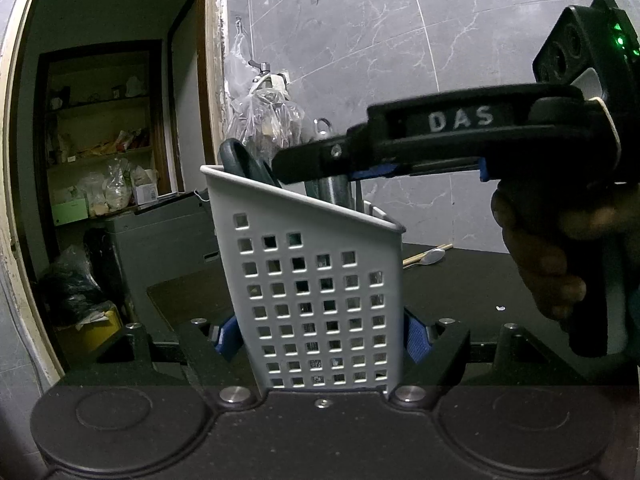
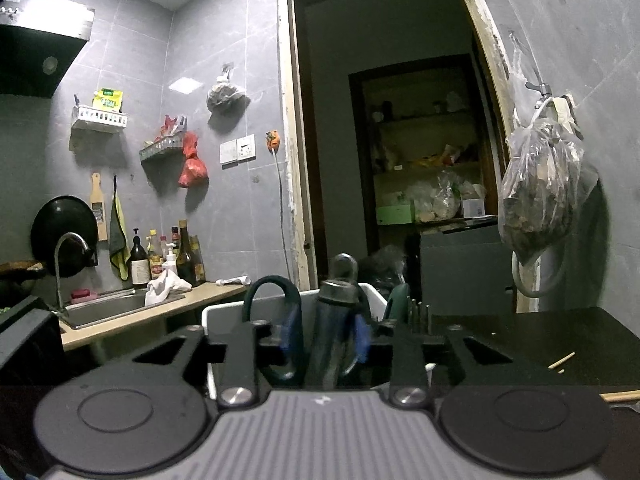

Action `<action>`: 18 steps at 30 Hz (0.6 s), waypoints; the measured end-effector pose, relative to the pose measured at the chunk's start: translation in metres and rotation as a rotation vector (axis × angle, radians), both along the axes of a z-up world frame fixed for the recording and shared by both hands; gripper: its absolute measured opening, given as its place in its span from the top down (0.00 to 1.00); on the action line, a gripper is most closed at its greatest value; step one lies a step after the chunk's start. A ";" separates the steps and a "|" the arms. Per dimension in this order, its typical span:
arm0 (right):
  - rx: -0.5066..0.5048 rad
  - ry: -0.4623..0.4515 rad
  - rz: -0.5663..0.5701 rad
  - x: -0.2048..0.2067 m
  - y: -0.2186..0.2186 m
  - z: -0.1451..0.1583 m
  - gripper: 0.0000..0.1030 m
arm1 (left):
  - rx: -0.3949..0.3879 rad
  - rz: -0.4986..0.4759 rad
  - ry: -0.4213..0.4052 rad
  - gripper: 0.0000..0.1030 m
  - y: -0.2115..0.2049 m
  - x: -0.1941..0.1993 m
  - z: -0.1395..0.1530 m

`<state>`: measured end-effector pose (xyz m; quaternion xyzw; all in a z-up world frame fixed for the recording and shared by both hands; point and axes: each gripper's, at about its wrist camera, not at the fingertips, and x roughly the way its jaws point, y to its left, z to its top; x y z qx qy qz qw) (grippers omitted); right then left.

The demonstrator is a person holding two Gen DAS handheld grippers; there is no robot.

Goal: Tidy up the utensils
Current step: 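Lower the dark metal tool into the caddy and open the right gripper, then move the open right gripper back toward the spoon and chopsticks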

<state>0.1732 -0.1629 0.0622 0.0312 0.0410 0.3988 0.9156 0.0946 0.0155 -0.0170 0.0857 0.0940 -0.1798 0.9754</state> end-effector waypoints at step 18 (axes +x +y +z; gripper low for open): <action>0.233 -0.026 -0.072 -0.001 -0.076 0.014 0.04 | 0.002 -0.003 -0.005 0.24 -0.001 -0.002 0.000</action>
